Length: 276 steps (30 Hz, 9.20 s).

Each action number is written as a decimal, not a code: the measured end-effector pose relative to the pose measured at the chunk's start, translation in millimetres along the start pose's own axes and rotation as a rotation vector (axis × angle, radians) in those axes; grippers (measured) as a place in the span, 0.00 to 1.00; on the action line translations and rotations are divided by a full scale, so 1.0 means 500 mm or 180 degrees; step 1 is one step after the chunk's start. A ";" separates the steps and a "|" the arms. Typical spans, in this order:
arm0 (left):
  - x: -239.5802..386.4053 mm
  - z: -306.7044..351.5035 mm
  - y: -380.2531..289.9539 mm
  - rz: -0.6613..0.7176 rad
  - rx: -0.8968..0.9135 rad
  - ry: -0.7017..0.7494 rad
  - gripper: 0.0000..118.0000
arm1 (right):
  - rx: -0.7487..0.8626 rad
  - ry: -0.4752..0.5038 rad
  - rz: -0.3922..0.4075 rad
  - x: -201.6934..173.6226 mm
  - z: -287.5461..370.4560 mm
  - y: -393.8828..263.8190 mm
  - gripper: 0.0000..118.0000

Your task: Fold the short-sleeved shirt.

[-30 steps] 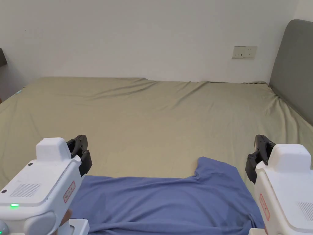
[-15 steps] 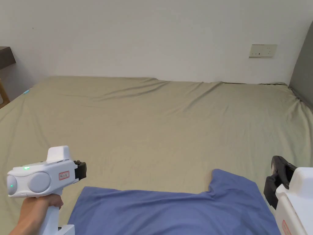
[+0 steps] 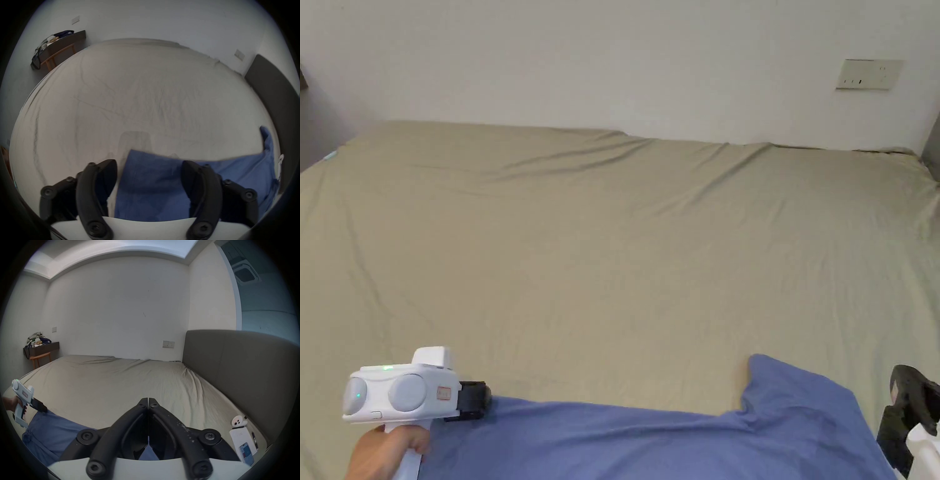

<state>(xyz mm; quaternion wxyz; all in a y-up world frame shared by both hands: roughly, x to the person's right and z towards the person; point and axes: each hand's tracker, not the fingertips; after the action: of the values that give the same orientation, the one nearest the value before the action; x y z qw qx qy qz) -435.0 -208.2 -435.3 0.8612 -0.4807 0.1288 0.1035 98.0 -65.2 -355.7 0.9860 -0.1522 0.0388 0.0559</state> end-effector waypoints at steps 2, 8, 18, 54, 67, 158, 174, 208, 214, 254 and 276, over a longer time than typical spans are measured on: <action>0.014 -0.028 -0.012 -0.0171 -0.0086 0.0088 0.63 | -0.0102 -0.0012 -0.0057 0.008 -0.012 -0.012 0.01; 0.044 0.017 -0.009 -0.0421 0.0159 -0.0154 0.03 | -0.0418 -0.0009 -0.0159 0.051 -0.062 -0.032 0.02; 0.062 0.233 -0.029 -0.0681 0.0814 -0.0271 0.03 | -0.1740 0.0067 -0.0383 0.141 -0.377 -0.121 0.81; -0.065 0.399 -0.341 0.0356 0.0763 -0.0280 0.03 | -0.1313 0.0649 -0.0408 0.200 0.162 -0.195 0.04; -0.073 0.302 -0.479 0.0153 0.0190 0.0004 0.03 | -0.1978 0.0255 -0.0578 0.173 0.194 -0.383 0.04; -0.203 0.251 -0.366 0.0901 -0.0094 -0.1293 0.04 | 0.0292 -0.0030 0.0358 -0.107 0.230 0.016 0.02; -0.323 0.371 -0.311 0.0885 0.0251 -0.0789 0.03 | 0.0443 0.0048 0.0201 -0.093 0.243 0.037 0.02; 0.356 0.335 -0.342 -0.0278 -0.0055 -0.1796 0.92 | 0.0429 -0.0229 0.0021 0.050 0.305 0.014 0.02; 0.295 0.433 -0.346 -0.0419 0.1046 -0.1394 0.35 | 0.0456 -0.0185 0.0043 0.041 0.307 0.020 0.02; 0.179 0.380 -0.369 -0.0072 0.0570 -0.1644 0.01 | 0.0407 -0.0165 0.0104 0.046 0.306 0.024 0.02; 0.024 0.178 -0.389 0.0749 -0.0470 -0.1992 0.35 | 0.0274 -0.0160 0.0204 0.019 0.290 0.017 0.02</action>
<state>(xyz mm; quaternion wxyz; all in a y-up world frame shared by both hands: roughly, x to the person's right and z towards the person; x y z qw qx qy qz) -354.1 -232.1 -238.6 0.8040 -0.4685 -0.0949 0.3536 114.9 -12.2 -220.9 0.9900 -0.1069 0.0213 0.0895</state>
